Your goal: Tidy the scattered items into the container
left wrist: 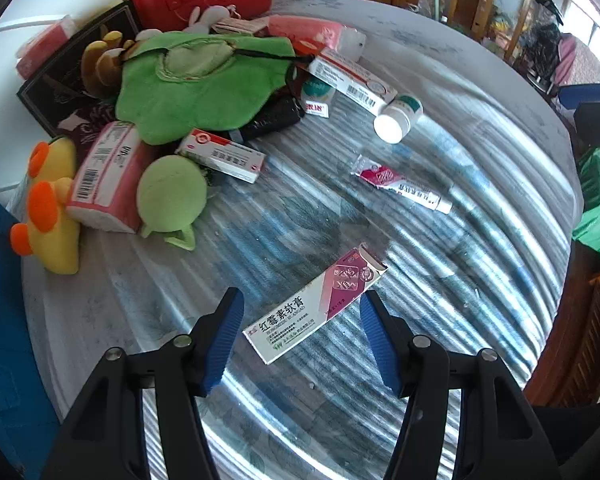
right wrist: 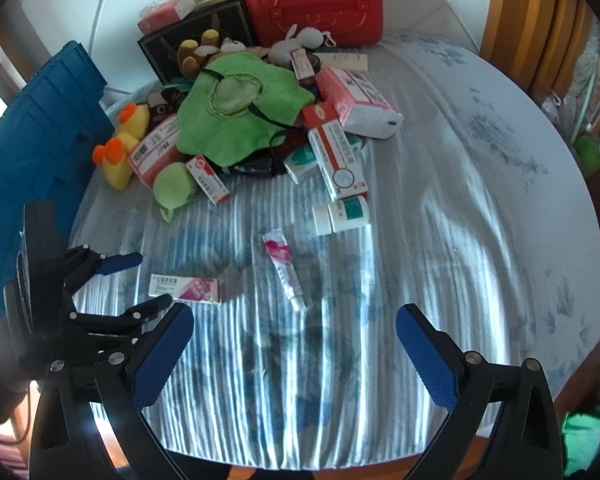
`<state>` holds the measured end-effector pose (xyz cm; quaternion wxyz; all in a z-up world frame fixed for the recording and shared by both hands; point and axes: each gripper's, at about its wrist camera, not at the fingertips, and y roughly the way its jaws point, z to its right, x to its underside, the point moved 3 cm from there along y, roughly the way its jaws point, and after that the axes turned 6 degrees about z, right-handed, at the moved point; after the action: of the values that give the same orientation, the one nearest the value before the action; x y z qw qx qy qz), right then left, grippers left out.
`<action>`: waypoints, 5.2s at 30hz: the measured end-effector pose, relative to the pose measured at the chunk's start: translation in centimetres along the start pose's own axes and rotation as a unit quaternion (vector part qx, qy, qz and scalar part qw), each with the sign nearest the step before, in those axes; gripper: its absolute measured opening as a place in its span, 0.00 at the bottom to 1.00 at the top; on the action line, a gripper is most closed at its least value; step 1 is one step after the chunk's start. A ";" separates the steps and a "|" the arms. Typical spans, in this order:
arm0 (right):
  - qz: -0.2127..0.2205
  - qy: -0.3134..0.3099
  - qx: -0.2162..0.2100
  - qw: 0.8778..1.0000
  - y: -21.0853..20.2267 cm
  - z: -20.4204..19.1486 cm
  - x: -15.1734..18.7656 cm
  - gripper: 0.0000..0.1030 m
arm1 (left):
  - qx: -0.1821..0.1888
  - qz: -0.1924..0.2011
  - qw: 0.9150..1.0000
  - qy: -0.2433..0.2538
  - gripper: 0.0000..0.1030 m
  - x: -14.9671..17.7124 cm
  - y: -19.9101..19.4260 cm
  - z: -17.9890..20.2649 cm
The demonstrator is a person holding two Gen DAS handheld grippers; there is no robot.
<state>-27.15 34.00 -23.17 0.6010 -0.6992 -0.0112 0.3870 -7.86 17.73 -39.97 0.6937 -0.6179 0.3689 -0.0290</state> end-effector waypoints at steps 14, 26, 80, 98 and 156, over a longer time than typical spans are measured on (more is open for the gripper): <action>-0.023 -0.035 0.007 0.999 7.0 -0.5 1.1 0.99 | 0.034 0.010 0.999 0.009 0.31 2.1 3.5 0.9; -0.034 -0.054 0.032 0.997 12.9 -1.4 1.6 0.71 | 0.020 0.026 0.998 -0.053 0.29 4.8 0.8 -0.4; 0.015 0.002 -0.014 1.000 -0.1 -2.5 -1.5 0.15 | -0.035 0.078 0.988 -0.127 0.29 -3.2 -10.5 -3.6; 0.081 -0.005 -0.053 0.995 -9.3 -6.5 -6.5 0.15 | -0.075 0.133 0.974 -0.166 0.29 -8.5 -21.9 -7.8; 0.193 -0.231 -0.202 0.932 -16.6 -43.7 -14.4 0.15 | -0.221 0.231 0.886 -0.336 0.29 9.6 -44.3 -30.0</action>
<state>-5.48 -4.67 -2.42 0.3415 -0.6858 -0.0927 0.6359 1.08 -22.51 -4.53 0.6084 -0.6255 0.2427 0.4238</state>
